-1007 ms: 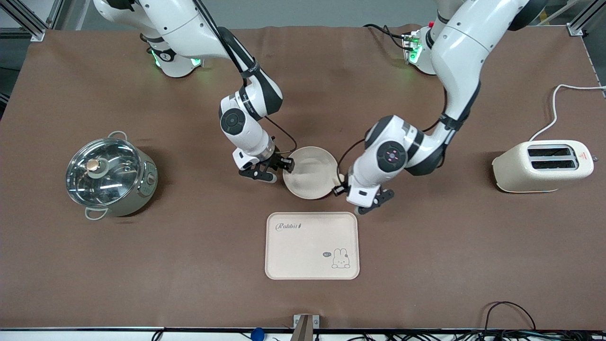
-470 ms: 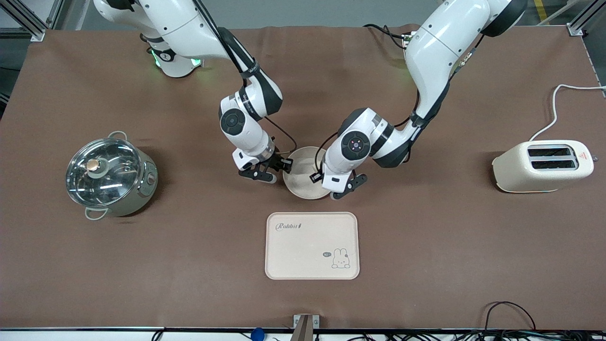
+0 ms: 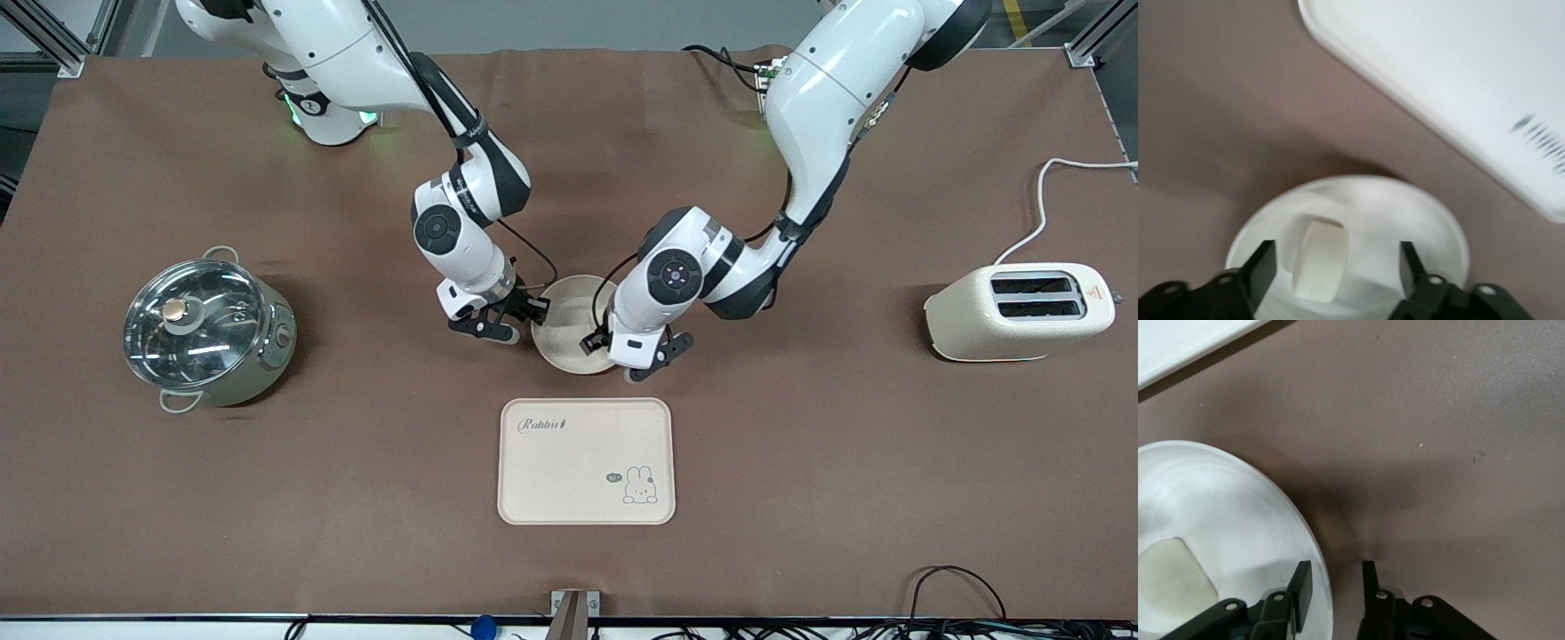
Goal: Place bun in plate and plate on tray
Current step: 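Open the left gripper to drop the bun onto the plate, lift away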
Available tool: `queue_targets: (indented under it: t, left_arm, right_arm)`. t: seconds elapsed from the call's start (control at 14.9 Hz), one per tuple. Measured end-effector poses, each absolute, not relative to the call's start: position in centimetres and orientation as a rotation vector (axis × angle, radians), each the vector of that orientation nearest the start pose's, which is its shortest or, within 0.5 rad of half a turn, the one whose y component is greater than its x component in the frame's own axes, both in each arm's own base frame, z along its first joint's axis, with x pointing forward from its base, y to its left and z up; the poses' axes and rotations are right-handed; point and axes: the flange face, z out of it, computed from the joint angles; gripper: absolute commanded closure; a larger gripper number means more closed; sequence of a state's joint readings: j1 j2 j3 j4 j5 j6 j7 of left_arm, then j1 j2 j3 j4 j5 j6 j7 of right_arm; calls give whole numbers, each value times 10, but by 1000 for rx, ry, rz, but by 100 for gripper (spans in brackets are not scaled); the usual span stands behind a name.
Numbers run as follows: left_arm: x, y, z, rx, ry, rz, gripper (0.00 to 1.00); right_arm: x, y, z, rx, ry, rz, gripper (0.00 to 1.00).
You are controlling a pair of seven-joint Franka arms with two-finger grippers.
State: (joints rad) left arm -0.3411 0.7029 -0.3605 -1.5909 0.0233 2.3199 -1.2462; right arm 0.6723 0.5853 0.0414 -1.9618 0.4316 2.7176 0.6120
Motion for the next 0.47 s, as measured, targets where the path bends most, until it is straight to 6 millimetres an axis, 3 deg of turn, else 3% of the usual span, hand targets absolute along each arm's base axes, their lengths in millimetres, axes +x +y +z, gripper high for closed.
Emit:
queue_targets:
  t: [0.2,0.34,0.47]
  left_arm:
    - [599,-372,334,-3115,-961,109,0]
    - [621,-315,402,-3095,-886,25,0]
    - [633,-260,453,-3099,-809,-52,0]
  right_arm:
    - [486,400,187,-2829,408,19,100]
    - [484,402,187,-2830,401,20,100]
    - [483,407,190,-2825,391,14,100]
